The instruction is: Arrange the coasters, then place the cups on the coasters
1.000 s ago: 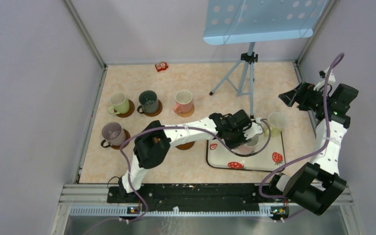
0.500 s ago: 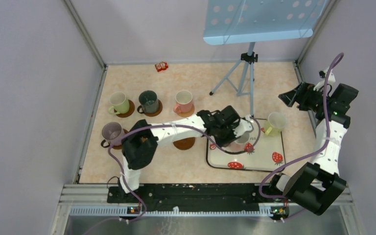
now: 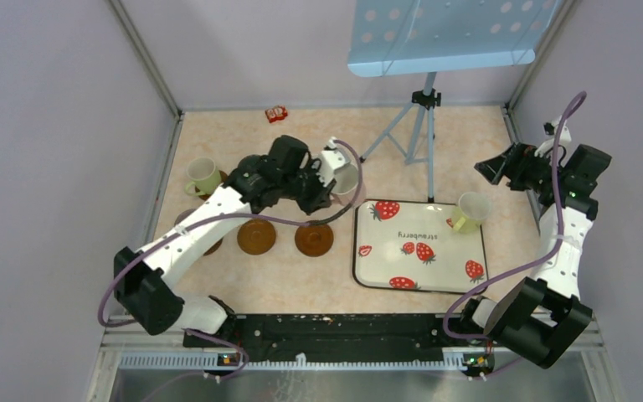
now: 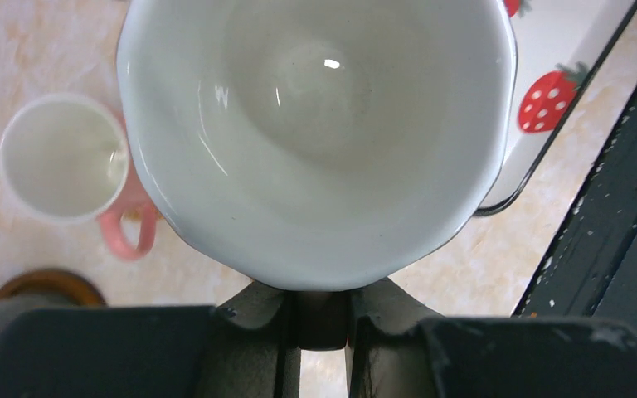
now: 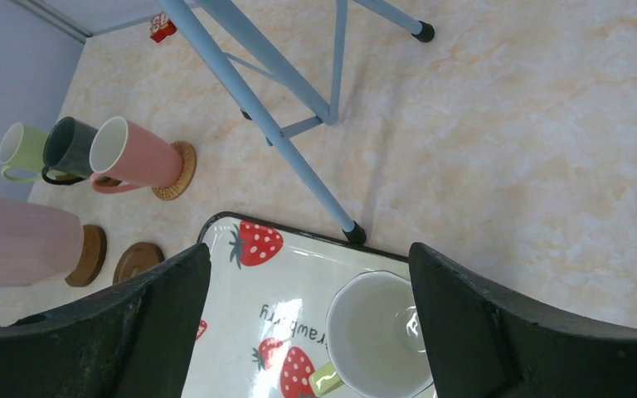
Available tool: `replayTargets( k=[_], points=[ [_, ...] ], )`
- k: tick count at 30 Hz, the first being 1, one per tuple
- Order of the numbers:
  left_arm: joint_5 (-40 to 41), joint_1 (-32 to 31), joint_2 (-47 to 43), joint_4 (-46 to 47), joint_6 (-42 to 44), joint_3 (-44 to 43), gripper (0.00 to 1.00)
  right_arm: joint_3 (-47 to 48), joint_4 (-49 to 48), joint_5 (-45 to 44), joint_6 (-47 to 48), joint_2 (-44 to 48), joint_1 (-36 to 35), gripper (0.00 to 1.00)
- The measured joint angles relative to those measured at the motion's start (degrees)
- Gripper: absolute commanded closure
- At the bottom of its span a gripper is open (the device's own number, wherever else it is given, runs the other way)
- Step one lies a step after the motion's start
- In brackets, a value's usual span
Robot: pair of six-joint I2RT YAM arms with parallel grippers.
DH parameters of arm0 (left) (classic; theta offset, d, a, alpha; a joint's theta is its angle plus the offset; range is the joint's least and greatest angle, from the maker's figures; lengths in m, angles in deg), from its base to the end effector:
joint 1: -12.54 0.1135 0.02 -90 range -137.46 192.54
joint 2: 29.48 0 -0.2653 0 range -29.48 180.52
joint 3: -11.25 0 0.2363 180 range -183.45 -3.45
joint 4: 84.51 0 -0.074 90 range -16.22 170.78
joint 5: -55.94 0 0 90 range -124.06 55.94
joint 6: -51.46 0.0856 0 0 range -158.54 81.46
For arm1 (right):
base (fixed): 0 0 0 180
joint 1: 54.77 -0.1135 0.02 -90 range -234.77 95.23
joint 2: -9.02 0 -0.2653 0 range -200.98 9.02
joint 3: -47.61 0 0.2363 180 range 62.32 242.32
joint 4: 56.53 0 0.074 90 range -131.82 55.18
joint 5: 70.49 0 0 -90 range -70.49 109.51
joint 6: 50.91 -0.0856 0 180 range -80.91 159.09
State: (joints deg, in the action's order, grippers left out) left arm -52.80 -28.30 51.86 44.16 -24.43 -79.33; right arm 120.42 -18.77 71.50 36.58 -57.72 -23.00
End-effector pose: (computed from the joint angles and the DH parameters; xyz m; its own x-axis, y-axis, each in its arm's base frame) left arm 0.2304 -0.2355 0.3098 -0.2969 0.5618 -0.7722 0.8991 0.4367 -0.0279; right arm 0.2549 -0.0785 0.3157 -0.4569 0.3147 -0.8320 -0.2260 0.8636 0.4508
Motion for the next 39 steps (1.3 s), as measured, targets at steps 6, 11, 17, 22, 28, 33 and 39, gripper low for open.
replayTargets(
  k=[6, 11, 17, 22, 28, 33, 39],
  points=[
    [-1.92, 11.39, -8.98, -1.88, 2.67, 10.62, 1.0, -1.16, -0.07, 1.18, -0.04, 0.0, 0.0, 0.12],
    [-2.01, 22.86, -14.99, -5.53, 6.95, 17.16, 1.0, -1.55, -0.33, 1.84, -0.07, -0.02, -0.13, 0.12],
    [-3.32, 35.78, -19.47, -7.15, 14.14, 23.19, 1.0, -1.6, -0.33, 1.86, -0.02, -0.04, -0.81, 0.12],
    [-4.63, 42.45, -19.74, -8.07, 18.1, 27.74, 1.0, -1.88, -0.39, 1.86, 0.07, -0.09, -1.31, 0.12],
    [-4.79, 45.55, -20.81, -7.98, 19.89, 31.98, 1.0, -1.88, -0.31, 1.86, 0.48, -0.17, -1.36, 0.12],
    [-4.79, 45.62, -22.4, -7.41, 20.52, 34.45, 1.0, -1.88, -0.33, 1.86, 0.57, -0.17, -1.4, 0.12],
    [-4.46, 45.64, -22.97, -7.08, 20.85, 35.41, 1.0, -1.88, -0.33, 1.81, 0.59, -0.17, -1.4, 0.12]
  ],
)
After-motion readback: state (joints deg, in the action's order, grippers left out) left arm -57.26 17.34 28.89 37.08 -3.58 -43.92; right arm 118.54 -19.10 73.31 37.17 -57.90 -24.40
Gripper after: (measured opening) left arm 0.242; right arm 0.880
